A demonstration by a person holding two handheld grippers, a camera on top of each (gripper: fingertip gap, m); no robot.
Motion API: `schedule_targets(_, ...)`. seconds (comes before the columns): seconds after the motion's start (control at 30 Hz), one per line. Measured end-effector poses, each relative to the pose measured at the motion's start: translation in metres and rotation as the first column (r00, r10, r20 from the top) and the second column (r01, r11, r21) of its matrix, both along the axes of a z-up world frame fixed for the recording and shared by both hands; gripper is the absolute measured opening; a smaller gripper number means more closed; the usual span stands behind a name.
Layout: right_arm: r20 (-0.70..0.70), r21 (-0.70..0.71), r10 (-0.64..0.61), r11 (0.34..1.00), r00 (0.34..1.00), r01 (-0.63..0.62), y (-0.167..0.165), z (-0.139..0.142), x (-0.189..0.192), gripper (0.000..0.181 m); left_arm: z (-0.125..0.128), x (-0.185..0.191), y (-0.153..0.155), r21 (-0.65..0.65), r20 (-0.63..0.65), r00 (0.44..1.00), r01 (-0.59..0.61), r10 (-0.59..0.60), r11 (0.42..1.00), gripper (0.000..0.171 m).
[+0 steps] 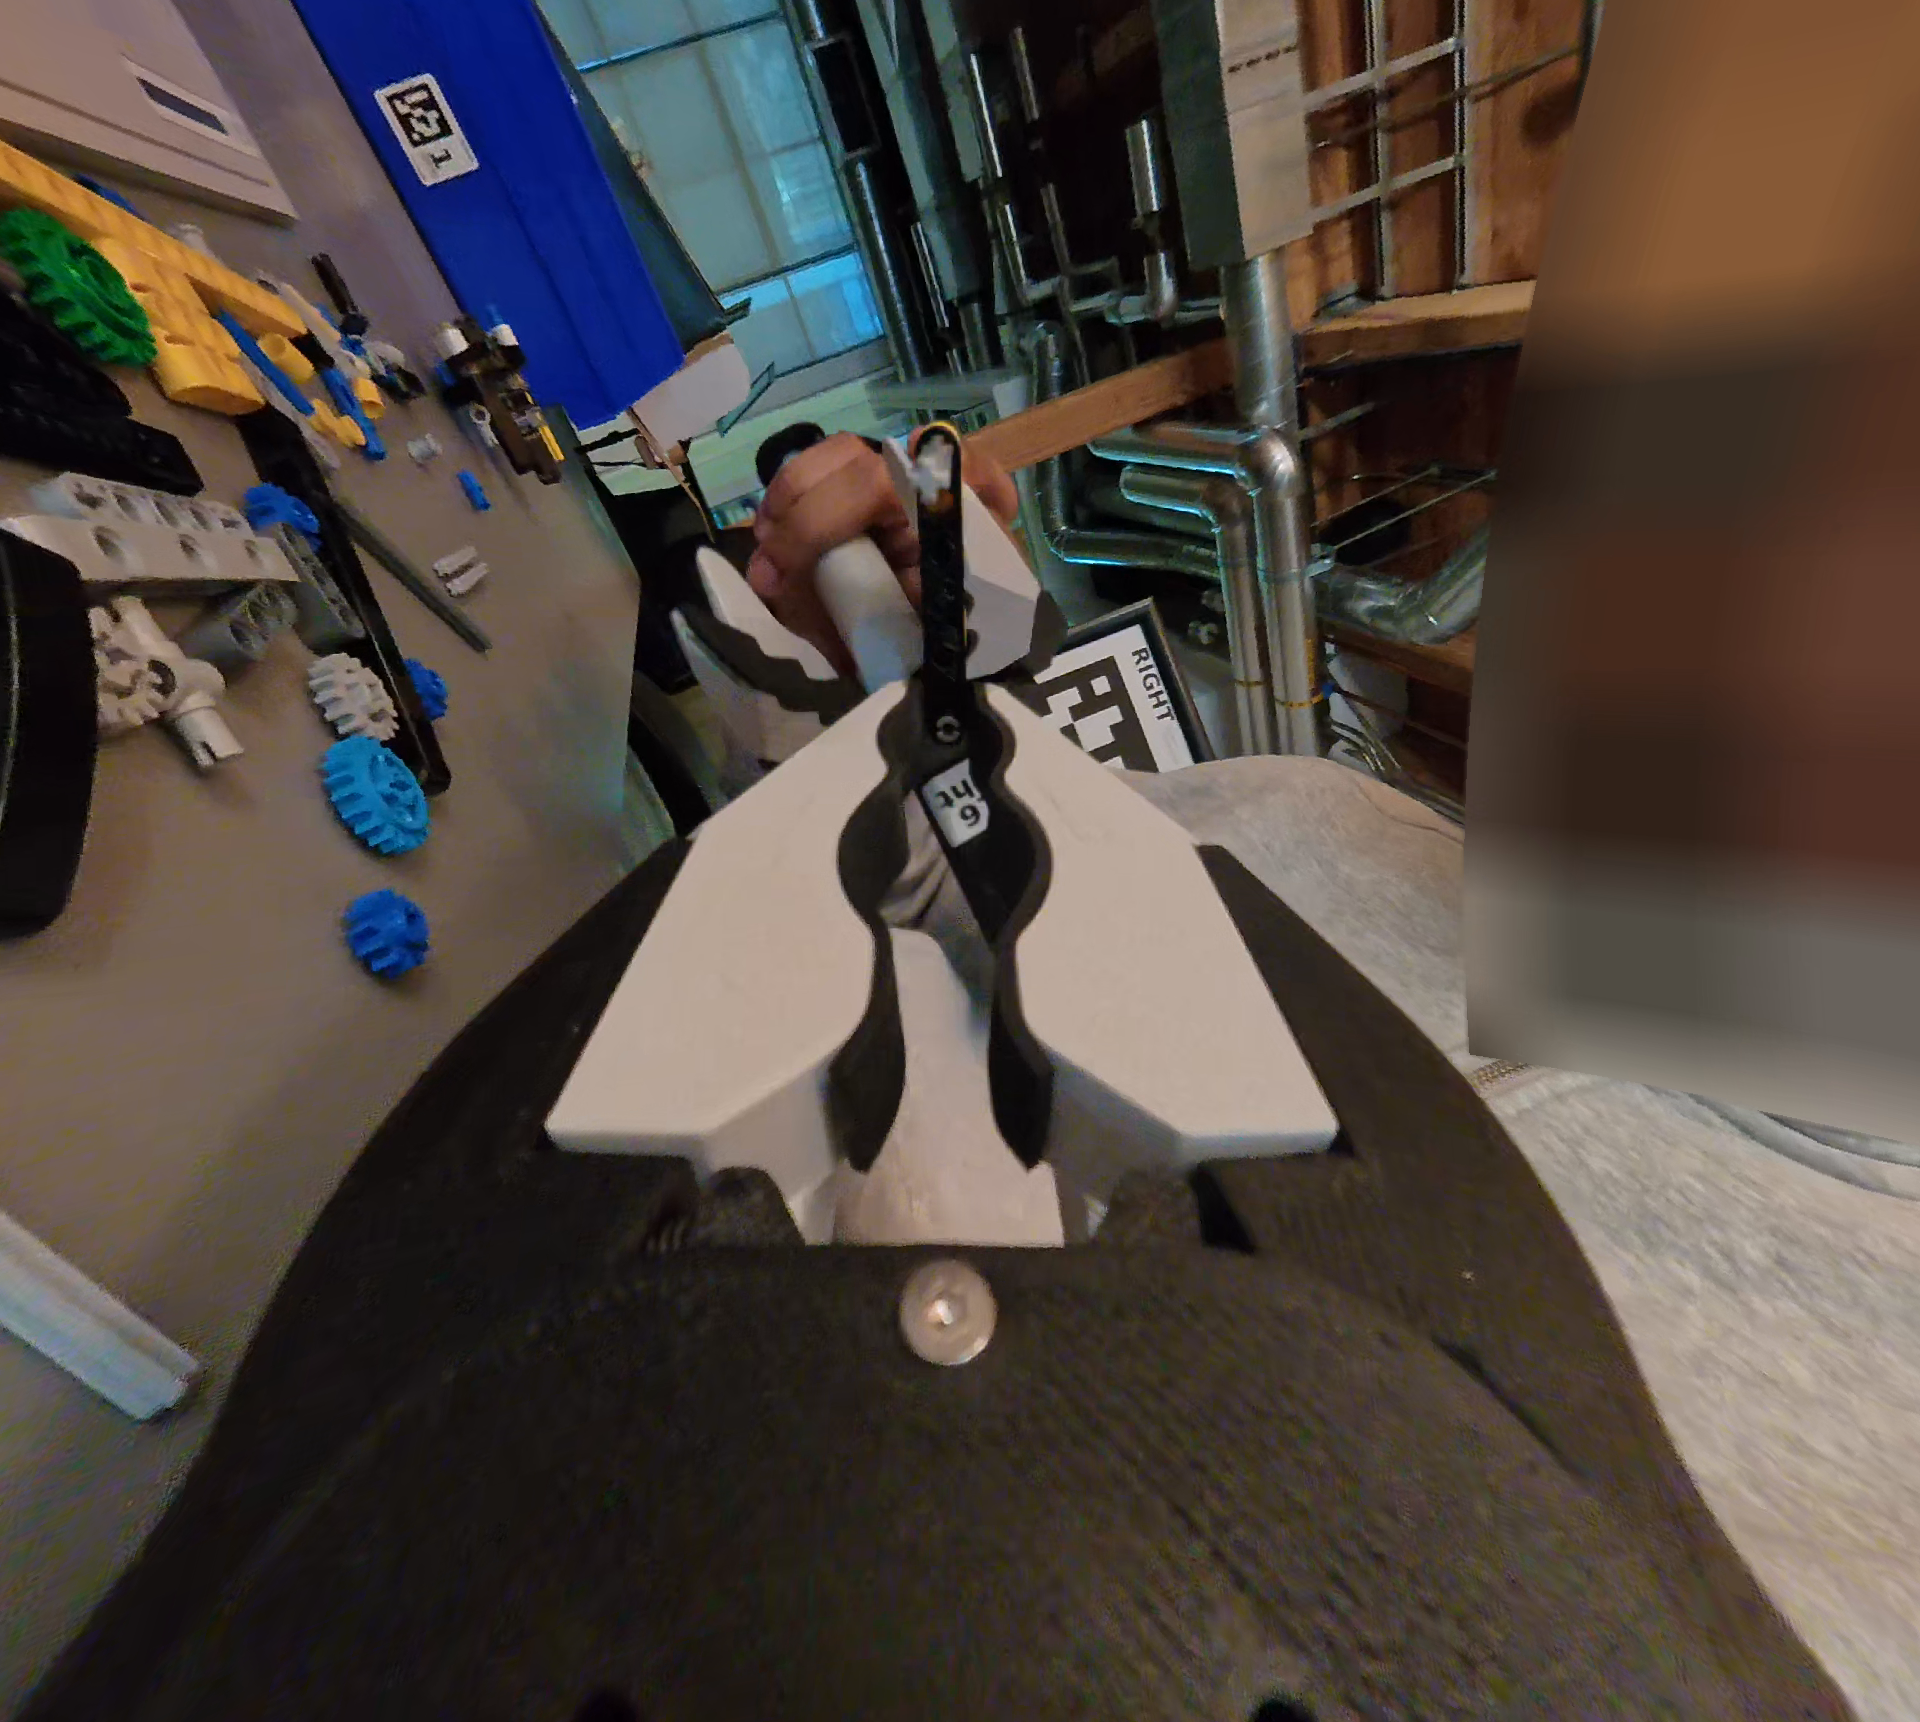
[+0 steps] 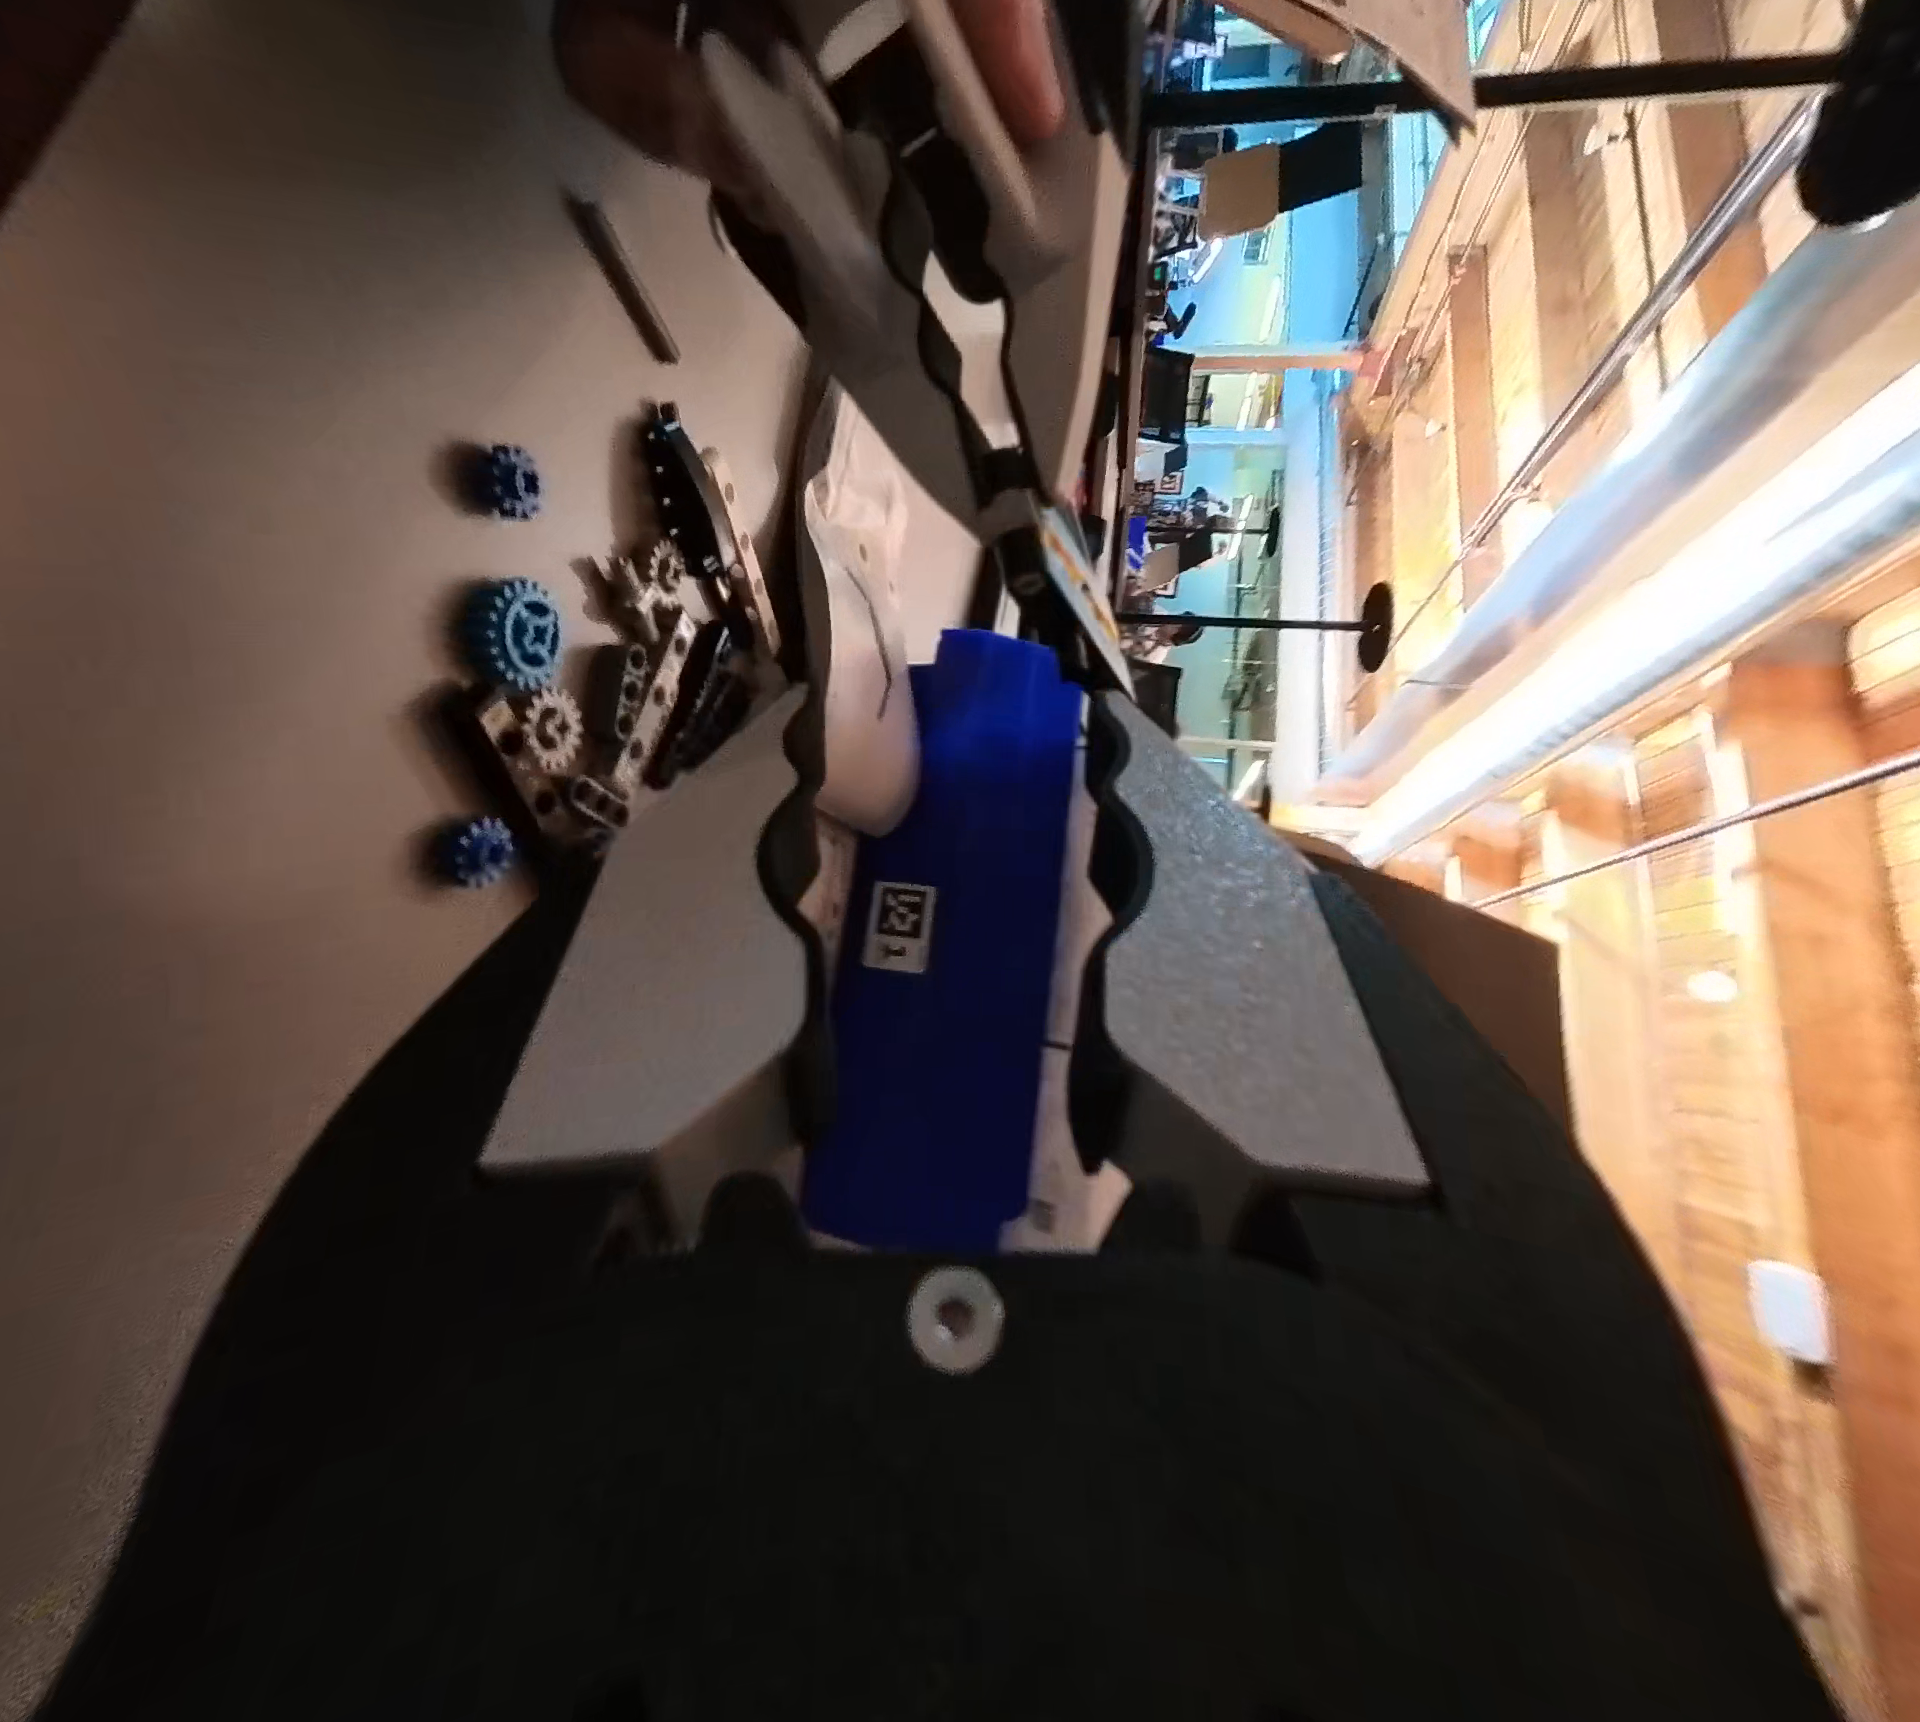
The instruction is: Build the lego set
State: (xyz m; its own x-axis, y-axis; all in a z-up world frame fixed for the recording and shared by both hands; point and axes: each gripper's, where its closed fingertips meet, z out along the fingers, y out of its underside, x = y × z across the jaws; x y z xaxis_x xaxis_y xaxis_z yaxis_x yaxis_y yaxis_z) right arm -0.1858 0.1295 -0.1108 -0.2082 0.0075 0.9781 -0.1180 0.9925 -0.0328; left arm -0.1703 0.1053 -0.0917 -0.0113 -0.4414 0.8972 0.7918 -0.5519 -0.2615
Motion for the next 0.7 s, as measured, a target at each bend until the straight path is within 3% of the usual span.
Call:
schedule_targets(0.2,-0.009,0.154,0.048,0.987,0.999,-0.046,0.008,0.005,0.003,0.040,0.000,0.005,-0.002,-0.003,-0.006,0.999,0.032,-0.032,0.999,0.005)
schedule_targets(0.4,-0.006,0.156,0.149,0.977,0.989,-0.147,-0.010,0.015,0.007,0.035,-0.003,0.012,-0.001,-0.013,-0.017,0.998,0.063,-0.063,0.998,0.005)
schedule_targets(0.5,0.001,0.199,0.164,0.967,0.987,-0.161,-0.007,0.012,0.005,0.027,-0.002,0.014,-0.002,-0.009,-0.017,0.997,0.076,-0.076,0.997,0.005)
schedule_targets(0.6,-0.020,0.191,0.182,0.966,0.983,-0.175,-0.008,0.017,0.006,0.007,-0.002,0.016,-0.002,-0.005,-0.020,0.996,0.086,-0.086,0.996,0.006)
schedule_targets(0.7,-0.020,0.151,0.166,0.975,0.986,-0.161,-0.007,0.019,0.006,0.005,0.003,0.014,-0.004,0.025,-0.006,0.996,0.085,-0.085,0.996,0.008)
